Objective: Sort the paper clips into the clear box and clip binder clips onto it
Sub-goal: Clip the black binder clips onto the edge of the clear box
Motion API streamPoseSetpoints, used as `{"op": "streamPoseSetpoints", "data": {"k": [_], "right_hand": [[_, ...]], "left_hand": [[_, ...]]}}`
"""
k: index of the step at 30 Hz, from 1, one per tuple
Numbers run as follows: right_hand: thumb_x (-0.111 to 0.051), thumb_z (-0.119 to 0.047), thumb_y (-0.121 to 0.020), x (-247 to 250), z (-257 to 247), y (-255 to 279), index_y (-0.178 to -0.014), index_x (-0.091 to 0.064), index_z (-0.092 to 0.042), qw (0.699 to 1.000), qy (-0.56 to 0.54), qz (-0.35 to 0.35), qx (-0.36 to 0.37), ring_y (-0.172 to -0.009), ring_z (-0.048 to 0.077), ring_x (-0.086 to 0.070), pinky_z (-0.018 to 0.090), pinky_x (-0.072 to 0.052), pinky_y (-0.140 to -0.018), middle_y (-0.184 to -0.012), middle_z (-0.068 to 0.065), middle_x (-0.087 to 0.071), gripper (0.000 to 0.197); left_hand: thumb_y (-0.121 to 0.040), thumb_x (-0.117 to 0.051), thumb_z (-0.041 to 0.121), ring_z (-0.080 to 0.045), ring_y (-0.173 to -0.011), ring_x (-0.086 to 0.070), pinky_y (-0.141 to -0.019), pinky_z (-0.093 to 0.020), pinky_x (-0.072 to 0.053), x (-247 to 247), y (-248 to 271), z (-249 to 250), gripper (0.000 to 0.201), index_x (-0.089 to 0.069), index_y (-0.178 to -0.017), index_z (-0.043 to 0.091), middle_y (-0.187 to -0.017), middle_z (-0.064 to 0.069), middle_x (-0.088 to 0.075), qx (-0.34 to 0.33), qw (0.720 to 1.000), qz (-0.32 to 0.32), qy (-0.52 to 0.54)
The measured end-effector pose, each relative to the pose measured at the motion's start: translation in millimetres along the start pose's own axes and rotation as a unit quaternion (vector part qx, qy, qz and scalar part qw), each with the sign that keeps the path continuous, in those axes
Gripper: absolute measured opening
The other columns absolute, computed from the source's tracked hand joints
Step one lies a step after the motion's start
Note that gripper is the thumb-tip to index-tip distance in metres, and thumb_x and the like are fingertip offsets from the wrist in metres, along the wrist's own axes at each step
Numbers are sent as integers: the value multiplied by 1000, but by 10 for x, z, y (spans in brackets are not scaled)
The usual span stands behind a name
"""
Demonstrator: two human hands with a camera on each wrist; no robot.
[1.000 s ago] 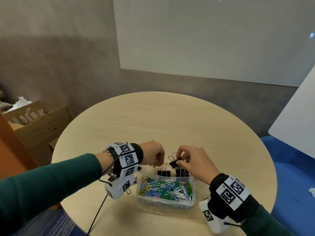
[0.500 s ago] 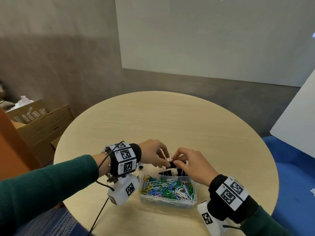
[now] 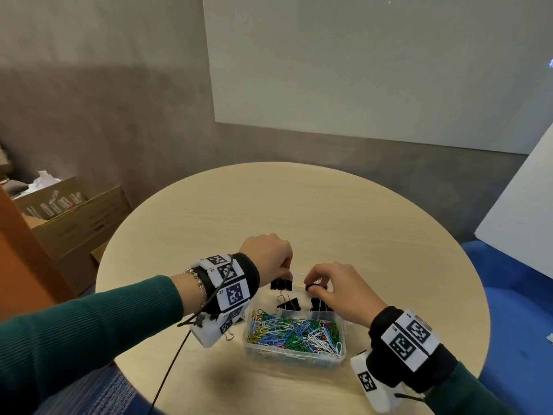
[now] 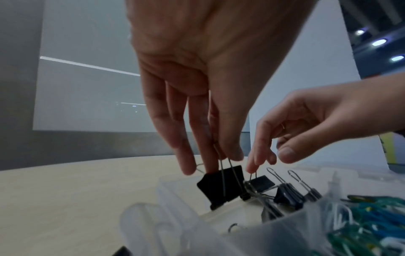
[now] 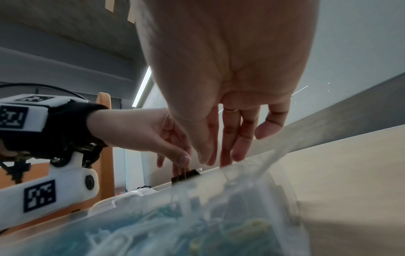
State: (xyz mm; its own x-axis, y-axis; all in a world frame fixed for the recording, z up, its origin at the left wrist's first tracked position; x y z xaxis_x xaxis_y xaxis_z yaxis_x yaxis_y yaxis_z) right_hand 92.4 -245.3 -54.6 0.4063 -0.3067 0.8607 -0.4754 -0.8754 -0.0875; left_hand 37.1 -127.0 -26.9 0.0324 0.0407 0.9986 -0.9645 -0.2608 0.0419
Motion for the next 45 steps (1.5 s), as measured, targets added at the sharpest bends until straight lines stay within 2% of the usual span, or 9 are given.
{"op": "streamPoseSetpoints", "data": {"k": [6, 8, 13, 18, 23, 29, 34, 40, 45], "right_hand": [[-59, -26, -90, 89, -16, 7, -94, -71, -24, 1000, -2, 14, 1, -88, 9, -60, 29, -47, -78, -93, -9, -69, 13], [-59, -28, -89, 156, 5, 9, -92, -71, -25, 1000, -6, 25, -4, -87, 8, -59, 29, -47, -78, -92, -10, -69, 12], [-61, -26, -89, 330, 100, 18, -85, -68, -27, 998, -16, 51, -24, -83, 7, -60, 25, -44, -73, -89, -11, -67, 8], [-59, -28, -90, 341, 208, 21, -96, -66, -24, 998, 6, 22, -57, -82, 10, -58, 22, -41, -69, -98, -7, -65, 10], [-56, -29, -93, 175, 354, 69, -119, -54, -19, 986, 30, -86, -139, -87, 17, -56, 24, -40, -73, -107, 4, -62, 28], [-51, -17, -97, 99, 343, 100, -124, -49, -17, 982, -8, -109, -152, -62, 3, -59, 12, -38, -51, -88, -1, -62, 27], [-48, -18, -97, 53, 371, 116, -123, -48, -18, 980, -18, -118, -159, -55, 5, -62, 16, -44, -51, -71, -2, -67, 25], [-46, -18, -98, 36, 388, 115, -124, -46, -20, 978, -13, -126, -164, -41, -3, -57, 18, -47, -51, -66, -2, -68, 26], [-45, -19, -99, 23, 362, 125, -126, -45, -20, 978, -8, -127, -163, -53, 5, -60, 16, -43, -49, -67, -3, -66, 27]], "left_hand": [[-84, -66, 44, -25, -84, -64, -71, -33, -53, -181, -4, 152, 30, -69, -93, 15, -92, -5, -68, -17, 997, -73, 0], [-85, -67, 41, -23, -74, -68, -66, -32, -56, -279, 0, 180, 32, -68, -96, 11, -88, -6, -71, -17, 989, -122, 80], [-86, -69, 19, -20, -69, -68, -67, -30, -60, -405, 27, 214, 34, -60, -117, 7, -112, -11, -69, -12, 933, -205, 297], [-83, -71, 7, -18, -72, -67, -63, -19, -56, -392, 41, 100, 48, -55, -128, 12, -124, -1, -62, -20, 933, -209, 292], [-89, -62, 5, -18, -81, -69, -68, -23, -58, -238, 50, -151, 36, -55, -124, 6, -107, -9, -72, -5, 935, -175, 308], [-96, -53, 15, -13, -89, -69, -75, -24, -56, -49, 160, -221, 25, -59, -119, 10, -106, -3, -73, -55, 947, -175, 263], [-91, -62, 27, -9, -87, -68, -80, -24, -53, 119, 332, -674, 23, -62, -113, 19, -102, 8, -72, -22, 967, -129, 217], [-74, -77, 43, -4, -93, -58, -80, -21, -48, -121, 817, -860, 38, -63, -107, 30, -106, 14, -59, -41, 972, -194, 124], [-76, -76, 42, -1, -93, -56, -78, -15, -44, -269, 978, -926, 31, -65, -104, 33, -107, 14, -57, -62, 975, -178, 117]]}}
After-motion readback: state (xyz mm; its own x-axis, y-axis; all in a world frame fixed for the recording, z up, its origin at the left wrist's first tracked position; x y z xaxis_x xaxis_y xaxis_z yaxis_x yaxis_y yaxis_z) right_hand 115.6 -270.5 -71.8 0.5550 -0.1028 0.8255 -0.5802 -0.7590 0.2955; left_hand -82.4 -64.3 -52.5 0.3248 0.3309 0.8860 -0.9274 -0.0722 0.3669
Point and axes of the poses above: each hand's wrist, its own y-axis away from the middle knuckle, its own x-axis out of the back of the hand, z = x × y, the point moved 7 cm from there along -y, towards the middle knuckle
